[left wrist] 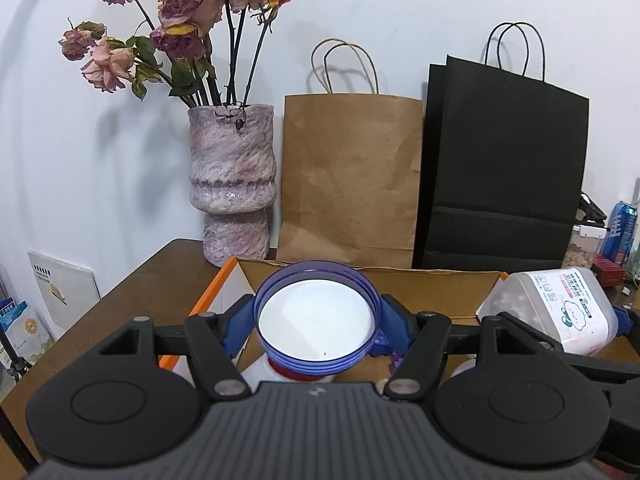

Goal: Organize rigid objects
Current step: 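Lower both items into the box and open both grippers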

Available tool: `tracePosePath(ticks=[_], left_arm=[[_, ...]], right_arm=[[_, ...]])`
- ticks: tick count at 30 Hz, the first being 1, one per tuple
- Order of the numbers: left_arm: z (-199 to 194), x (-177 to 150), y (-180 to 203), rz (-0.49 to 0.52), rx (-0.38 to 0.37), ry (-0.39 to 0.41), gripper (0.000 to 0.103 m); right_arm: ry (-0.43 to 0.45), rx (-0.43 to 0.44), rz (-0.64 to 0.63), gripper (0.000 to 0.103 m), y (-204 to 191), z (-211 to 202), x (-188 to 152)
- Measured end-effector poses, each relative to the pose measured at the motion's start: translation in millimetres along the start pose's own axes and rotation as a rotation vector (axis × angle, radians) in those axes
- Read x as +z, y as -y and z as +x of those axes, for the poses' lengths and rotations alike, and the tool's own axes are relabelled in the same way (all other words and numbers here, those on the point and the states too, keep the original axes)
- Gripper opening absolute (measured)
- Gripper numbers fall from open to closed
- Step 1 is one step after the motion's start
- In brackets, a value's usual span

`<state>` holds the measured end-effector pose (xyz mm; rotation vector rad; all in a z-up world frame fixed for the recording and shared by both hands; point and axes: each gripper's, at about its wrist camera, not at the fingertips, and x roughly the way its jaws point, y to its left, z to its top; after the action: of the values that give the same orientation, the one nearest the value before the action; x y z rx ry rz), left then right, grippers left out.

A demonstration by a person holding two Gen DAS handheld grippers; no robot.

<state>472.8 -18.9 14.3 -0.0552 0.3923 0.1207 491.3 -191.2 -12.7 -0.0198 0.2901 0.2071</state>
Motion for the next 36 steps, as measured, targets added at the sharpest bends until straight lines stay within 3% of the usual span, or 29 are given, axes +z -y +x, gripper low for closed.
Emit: tracePosePath(ticks=[12,24,25,27,29,36], left_arm=[[33.2,5.2,-5.8,0.017,0.026,-0.016,0.068],[39.2,0.0,-7.3,0.035,0.051,-0.017,0.069],[38.9,-0.2,-7.9,0.033,0.058,-0.017,0.071],[37.1,-0.3,-10.4,0.022,0.074,-0.005,0.084],[33.0,-0.4,-12.5,0.015,0.076,0.019,0.101],[30.8,1.1,-12.9,0.014,0.090,0.028,0.103]], right_arm=[[-0.038,0.019,-0.024,0.082,0.6,33.5,0.2],[-0.071,0.036,-0.032,0.082,-0.5,41.4,-1.9],[-0.076,0.038,-0.030,0.082,-0.1,41.7,-2.1],[-0.081,0.040,-0.024,0.086,0.9,41.8,-2.5],[-0.072,0.029,-0.019,0.102,1.9,40.0,-2.2],[-0.051,0.014,-0.011,0.103,4.9,36.2,-1.6]])
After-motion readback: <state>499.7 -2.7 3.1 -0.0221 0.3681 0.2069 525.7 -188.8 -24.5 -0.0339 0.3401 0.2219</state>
